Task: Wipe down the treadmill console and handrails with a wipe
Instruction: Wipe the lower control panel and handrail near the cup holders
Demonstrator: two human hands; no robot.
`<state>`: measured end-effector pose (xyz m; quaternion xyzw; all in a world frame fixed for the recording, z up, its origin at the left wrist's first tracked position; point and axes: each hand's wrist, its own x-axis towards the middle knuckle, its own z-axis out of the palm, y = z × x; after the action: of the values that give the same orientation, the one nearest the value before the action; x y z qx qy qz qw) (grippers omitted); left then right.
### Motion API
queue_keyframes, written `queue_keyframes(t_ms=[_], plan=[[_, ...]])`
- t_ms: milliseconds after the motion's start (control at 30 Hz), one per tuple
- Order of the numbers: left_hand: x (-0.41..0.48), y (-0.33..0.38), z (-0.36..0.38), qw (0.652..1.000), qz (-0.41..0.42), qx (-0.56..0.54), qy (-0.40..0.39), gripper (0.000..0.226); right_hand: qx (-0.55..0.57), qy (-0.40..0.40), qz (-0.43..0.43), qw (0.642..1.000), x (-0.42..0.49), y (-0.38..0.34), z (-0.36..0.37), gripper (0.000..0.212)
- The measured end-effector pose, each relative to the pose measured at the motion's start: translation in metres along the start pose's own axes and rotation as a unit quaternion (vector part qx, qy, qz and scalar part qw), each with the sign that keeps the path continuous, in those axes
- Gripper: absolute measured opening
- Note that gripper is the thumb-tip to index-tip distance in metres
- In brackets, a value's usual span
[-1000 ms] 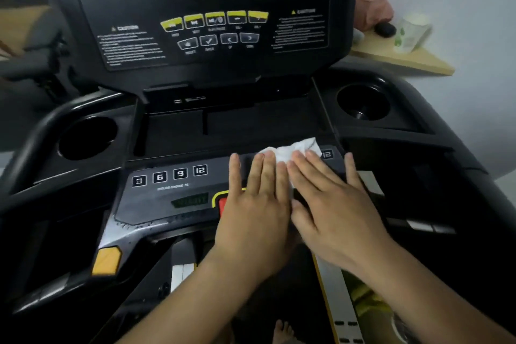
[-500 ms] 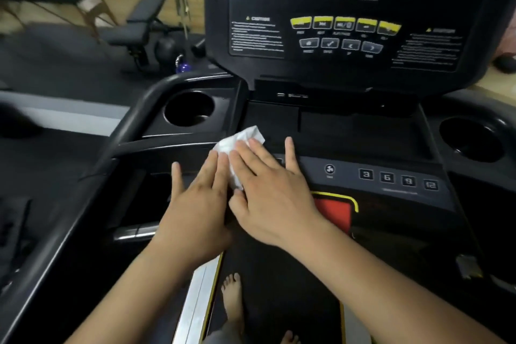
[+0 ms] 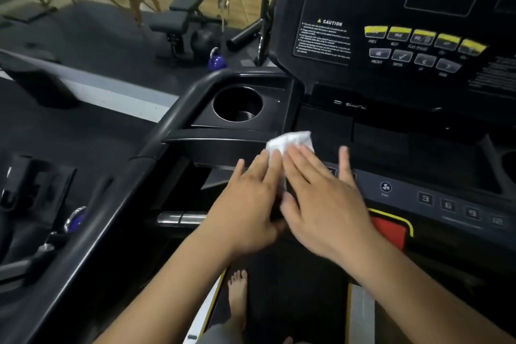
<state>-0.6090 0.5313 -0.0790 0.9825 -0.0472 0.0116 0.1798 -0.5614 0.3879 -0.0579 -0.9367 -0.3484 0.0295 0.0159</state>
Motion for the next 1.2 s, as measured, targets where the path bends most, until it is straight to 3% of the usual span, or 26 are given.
queue_keyframes(t_ms=[167,267,533,700,900,1033,1200], plan=[[-0.040,-0.006,0.003,1.000,0.014,-0.004,-0.015,0.091,0.073,0.028,-0.022,0.997,-0.035,-0.012,0.019,0.069],[-0.039,0.003,0.011,0.997,0.009,0.080,-0.016,0.098,0.082,0.030,-0.012,0.996,-0.061,-0.001,0.026,0.067],[0.037,0.119,0.040,0.961,0.187,0.203,-0.007,0.096,0.049,0.044,0.179,0.982,-0.107,0.083,0.015,0.064],[0.066,0.198,0.065,0.940,0.273,0.204,-0.035,0.089,0.039,0.063,0.295,0.953,-0.159,0.129,0.019,0.068],[0.034,0.231,0.096,0.909,0.355,0.213,-0.047,0.098,0.118,0.117,0.333,0.928,-0.226,0.123,0.042,0.069],[0.011,0.203,0.092,0.918,0.306,0.251,-0.035,0.084,0.108,0.122,0.294,0.942,-0.218,0.108,0.046,0.067],[0.023,0.159,0.070,0.947,0.165,0.276,-0.013,0.091,0.052,0.067,0.214,0.973,-0.152,0.101,0.024,0.072]])
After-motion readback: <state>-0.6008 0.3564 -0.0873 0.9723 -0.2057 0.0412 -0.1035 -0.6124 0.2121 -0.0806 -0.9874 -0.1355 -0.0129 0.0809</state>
